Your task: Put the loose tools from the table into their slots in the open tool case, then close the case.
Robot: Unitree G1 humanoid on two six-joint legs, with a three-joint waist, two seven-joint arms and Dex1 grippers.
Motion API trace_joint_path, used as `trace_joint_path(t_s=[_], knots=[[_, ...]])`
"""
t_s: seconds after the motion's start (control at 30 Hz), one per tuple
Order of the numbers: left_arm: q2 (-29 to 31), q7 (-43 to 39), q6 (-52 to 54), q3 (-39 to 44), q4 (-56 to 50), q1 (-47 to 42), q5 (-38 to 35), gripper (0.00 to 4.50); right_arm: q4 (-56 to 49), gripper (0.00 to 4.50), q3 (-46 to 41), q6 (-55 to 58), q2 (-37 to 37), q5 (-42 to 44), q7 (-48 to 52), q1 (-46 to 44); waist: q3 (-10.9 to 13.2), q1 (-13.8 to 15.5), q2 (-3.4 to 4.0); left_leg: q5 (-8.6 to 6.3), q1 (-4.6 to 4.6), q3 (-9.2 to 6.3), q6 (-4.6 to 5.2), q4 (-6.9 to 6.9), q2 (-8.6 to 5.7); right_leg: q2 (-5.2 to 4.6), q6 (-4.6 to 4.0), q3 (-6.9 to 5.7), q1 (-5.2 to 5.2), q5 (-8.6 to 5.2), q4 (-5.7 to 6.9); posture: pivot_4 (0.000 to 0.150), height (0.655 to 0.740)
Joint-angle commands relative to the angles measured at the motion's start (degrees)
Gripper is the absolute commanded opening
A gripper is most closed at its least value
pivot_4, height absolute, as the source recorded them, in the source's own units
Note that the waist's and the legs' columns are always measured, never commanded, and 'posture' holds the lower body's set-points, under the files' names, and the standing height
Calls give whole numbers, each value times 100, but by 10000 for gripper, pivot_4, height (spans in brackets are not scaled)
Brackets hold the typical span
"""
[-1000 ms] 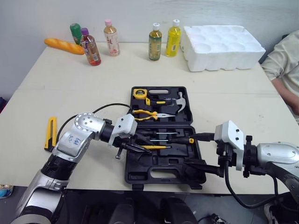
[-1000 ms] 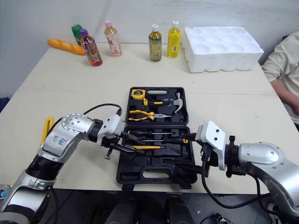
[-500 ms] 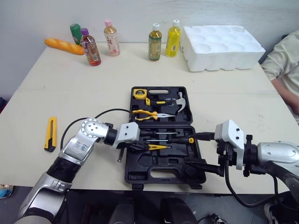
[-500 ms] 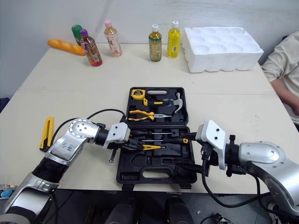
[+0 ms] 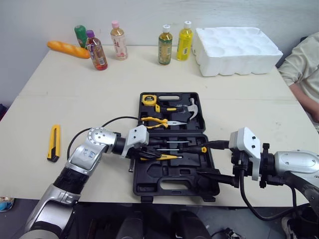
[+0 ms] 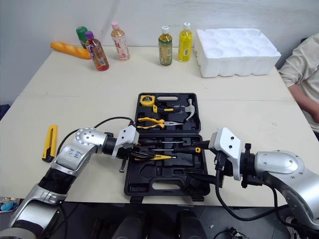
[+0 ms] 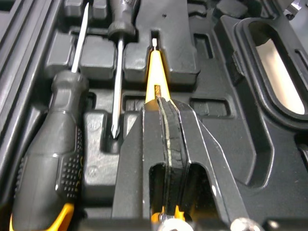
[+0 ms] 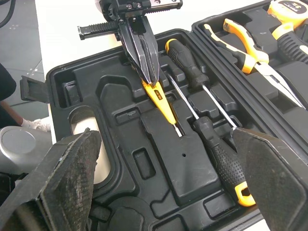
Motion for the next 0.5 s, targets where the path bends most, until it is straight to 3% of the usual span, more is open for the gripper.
trace_joint_path(t_s=[0.03, 0.23, 0.5], knots=[[77, 94, 203, -89, 4, -11, 189, 583, -98, 45000, -77, -82, -52, -28, -22, -33, 0, 2, 0, 0, 0, 0, 0, 0, 0, 0, 0, 0, 0, 0, 0, 1500, 7400], [158, 458, 320, -364, 201, 131, 689, 583, -109, 45000, -78, -72, -48, -30, -27, 30, -5, 4, 4, 0, 9, 0, 0, -1, 0, 0, 0, 2, 6, 0, 1, 1500, 7400], [106, 329, 910, -59, -508, 401, 8, 583, 75, 45000, -76, -151, -9, -113, 50, 90, -8, -10, 6, -16, 23, -1, 28, -4, 1, 0, 0, 2, 18, 0, 2, 1500, 7400]])
